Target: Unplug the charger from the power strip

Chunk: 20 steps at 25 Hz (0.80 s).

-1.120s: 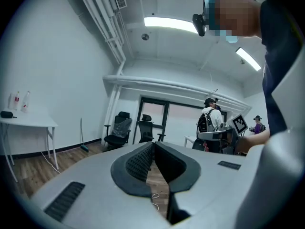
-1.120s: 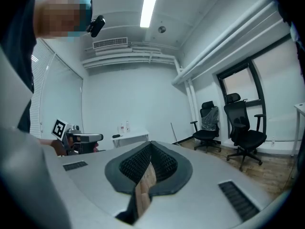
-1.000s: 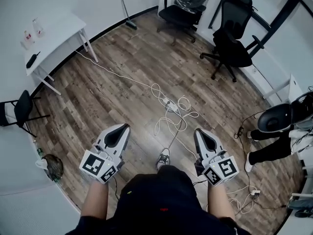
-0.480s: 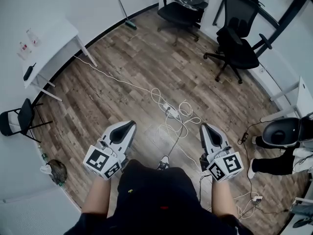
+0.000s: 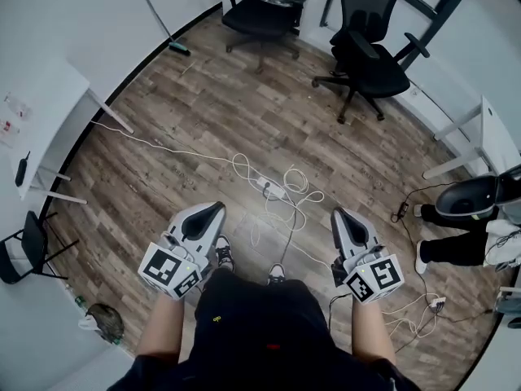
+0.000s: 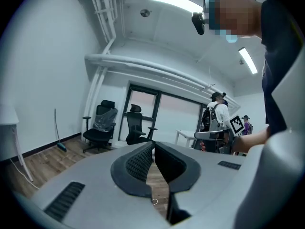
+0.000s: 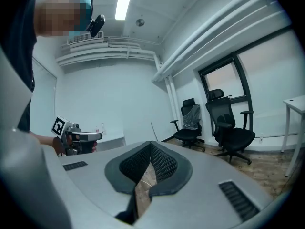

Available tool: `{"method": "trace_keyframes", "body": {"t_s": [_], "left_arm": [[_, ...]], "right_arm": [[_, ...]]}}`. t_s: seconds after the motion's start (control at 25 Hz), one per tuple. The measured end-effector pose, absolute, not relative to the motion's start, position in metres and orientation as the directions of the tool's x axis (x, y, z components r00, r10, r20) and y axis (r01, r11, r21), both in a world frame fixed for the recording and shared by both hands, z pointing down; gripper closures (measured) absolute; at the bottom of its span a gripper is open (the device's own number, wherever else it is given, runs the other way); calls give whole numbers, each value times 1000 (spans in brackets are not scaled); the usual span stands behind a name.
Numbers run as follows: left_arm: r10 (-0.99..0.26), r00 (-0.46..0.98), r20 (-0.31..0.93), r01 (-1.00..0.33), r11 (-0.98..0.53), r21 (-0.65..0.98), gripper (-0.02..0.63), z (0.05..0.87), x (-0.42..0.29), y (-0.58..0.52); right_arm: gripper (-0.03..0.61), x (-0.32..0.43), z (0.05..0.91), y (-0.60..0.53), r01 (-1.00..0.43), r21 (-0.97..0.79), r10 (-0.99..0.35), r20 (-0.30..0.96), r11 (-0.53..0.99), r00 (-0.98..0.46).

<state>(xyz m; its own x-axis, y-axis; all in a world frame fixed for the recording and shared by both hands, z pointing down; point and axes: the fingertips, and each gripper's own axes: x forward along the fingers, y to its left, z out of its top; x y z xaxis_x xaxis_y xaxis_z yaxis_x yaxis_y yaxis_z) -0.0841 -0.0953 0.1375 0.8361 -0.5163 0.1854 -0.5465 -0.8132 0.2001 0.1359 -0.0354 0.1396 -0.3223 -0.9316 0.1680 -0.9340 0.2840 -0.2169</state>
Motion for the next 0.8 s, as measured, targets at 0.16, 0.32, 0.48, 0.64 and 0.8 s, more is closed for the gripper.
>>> {"method": "trace_keyframes", "body": {"t_s": [0.16,0.32,0.48,0.64,0.8], "left_arm": [[-445,874,193,-478,-860,182,580,147,-95,-153],[-375,903,209,-416,-885,209,581,170,-108,-206],[-345,906,246,-397,-893,210,580,205,-105,-238],[-326,906,271,-390,-893,227,581,255,-84,-250],[-324,897,302,-405,-877,260,581,327,-54,-268]], "right_arm": [[559,122,141,-74,-958,-191,-951,182,214,-249],[559,120,153,-113,-974,-182,-965,196,137,-172],[560,121,183,-137,-982,-144,-966,209,125,-154],[558,132,235,-153,-980,-113,-952,242,164,-187],[558,152,312,-173,-976,-107,-932,292,191,-214]]}}
